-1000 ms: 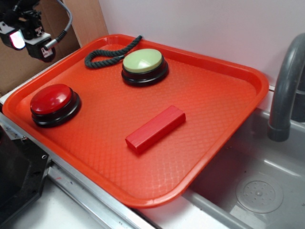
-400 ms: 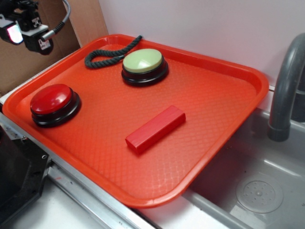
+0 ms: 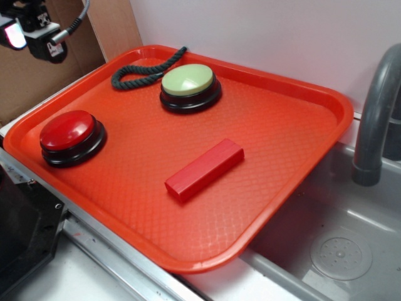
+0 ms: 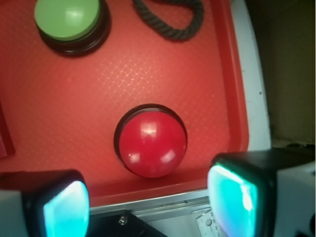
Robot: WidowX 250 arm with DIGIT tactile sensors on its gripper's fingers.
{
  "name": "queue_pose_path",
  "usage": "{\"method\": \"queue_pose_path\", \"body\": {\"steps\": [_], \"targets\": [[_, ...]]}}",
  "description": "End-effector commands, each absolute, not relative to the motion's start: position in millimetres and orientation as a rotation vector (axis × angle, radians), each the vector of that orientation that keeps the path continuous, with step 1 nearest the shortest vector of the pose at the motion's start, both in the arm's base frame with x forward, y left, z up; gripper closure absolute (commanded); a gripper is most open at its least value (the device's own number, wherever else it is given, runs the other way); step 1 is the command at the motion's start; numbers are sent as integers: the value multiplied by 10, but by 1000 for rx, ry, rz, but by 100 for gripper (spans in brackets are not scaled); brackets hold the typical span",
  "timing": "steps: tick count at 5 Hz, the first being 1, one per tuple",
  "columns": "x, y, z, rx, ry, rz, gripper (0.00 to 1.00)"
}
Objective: Push the red button.
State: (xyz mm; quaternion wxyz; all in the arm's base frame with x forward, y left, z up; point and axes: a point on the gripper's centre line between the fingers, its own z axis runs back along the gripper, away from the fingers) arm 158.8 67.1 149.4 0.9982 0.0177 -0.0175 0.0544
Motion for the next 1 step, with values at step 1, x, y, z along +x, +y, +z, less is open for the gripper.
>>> {"method": "queue_pose_path", "body": {"steps": [1], "targets": [[1625,742,1721,22,-145,119,0]]}}
